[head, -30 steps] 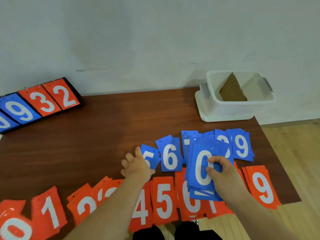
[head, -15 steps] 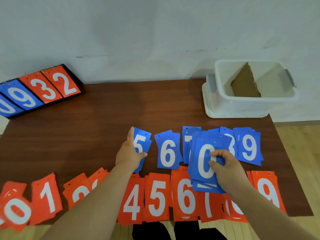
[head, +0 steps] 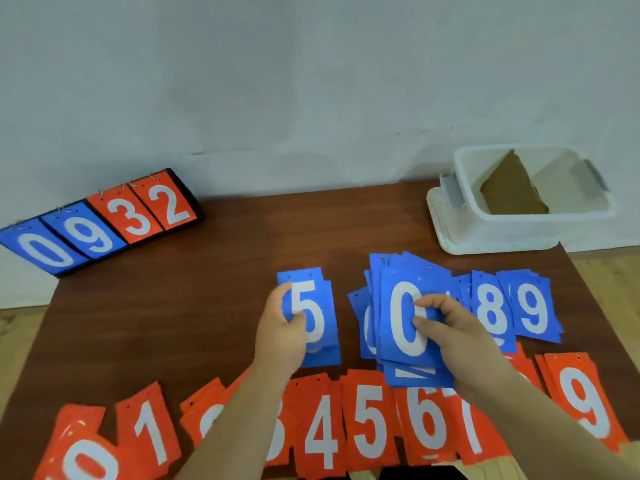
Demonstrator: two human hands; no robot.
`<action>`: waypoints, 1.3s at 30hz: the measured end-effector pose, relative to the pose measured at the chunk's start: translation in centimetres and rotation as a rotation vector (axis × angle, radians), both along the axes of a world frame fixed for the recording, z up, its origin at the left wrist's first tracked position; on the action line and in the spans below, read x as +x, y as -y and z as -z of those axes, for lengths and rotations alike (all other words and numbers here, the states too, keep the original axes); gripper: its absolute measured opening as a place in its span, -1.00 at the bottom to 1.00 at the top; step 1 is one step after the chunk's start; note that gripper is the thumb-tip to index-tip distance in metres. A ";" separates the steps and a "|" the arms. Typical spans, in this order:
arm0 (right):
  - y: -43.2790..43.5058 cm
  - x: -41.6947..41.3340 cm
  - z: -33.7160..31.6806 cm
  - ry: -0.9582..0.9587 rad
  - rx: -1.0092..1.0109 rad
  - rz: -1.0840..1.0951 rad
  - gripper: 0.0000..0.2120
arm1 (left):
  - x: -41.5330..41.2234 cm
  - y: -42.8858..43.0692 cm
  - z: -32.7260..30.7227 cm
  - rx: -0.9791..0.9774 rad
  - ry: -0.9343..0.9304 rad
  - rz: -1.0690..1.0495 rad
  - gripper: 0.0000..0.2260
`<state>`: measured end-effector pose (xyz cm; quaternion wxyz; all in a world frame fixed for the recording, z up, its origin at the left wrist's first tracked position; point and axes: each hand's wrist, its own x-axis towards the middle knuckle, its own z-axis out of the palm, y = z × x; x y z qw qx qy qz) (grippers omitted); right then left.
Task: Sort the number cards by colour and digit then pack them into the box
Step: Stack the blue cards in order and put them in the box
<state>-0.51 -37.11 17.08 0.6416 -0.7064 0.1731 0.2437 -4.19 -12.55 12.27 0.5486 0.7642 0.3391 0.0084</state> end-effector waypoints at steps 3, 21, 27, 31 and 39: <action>-2.8 -0.6 -2.2 -0.076 0.322 -0.022 -0.85 | -3.0 1.1 0.2 -0.205 -0.016 0.054 -0.56; 3.4 -1.7 -0.4 0.262 -0.470 -0.042 -0.82 | 1.4 7.3 -0.9 -0.122 -0.153 0.271 -0.37; 11.2 -2.0 1.1 0.201 -0.527 -0.021 -0.83 | 5.8 12.5 4.9 0.227 -0.538 0.237 -0.10; 15.5 -2.0 2.5 0.153 -0.529 -0.043 -0.82 | 7.7 15.7 6.8 0.409 -0.668 0.218 0.02; 20.8 -0.7 3.7 0.081 -0.471 -0.022 -0.84 | 8.3 17.3 7.1 0.390 -0.688 0.067 0.12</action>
